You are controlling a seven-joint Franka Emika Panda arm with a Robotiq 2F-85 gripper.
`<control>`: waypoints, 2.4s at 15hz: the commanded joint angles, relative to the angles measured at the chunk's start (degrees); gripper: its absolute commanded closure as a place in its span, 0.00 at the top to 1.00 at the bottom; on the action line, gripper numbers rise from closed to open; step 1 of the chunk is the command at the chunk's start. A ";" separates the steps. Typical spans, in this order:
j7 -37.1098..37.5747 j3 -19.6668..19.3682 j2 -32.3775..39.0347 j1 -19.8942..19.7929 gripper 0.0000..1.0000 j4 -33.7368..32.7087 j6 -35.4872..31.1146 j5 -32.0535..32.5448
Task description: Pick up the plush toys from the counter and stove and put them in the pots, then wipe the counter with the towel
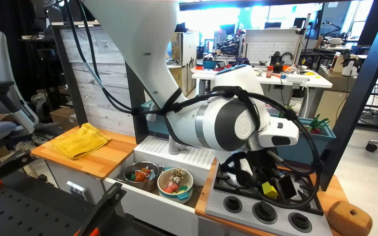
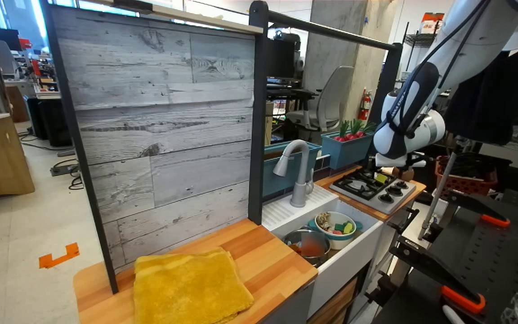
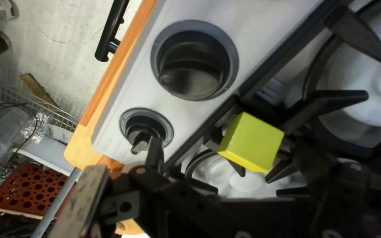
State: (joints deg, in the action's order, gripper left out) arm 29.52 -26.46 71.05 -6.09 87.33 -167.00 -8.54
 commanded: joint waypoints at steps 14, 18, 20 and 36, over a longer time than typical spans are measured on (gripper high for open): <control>-6.35 7.47 -4.55 -3.65 0.20 2.04 0.04 -1.49; -19.48 16.23 -15.39 -8.68 0.20 14.08 -3.59 0.10; -25.69 21.86 -19.87 -12.09 0.20 19.74 -7.06 -0.02; -26.10 16.48 -22.52 4.09 0.84 29.94 -2.89 3.41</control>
State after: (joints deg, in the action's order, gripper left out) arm 3.95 -8.68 50.34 -2.17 116.63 -172.85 -7.76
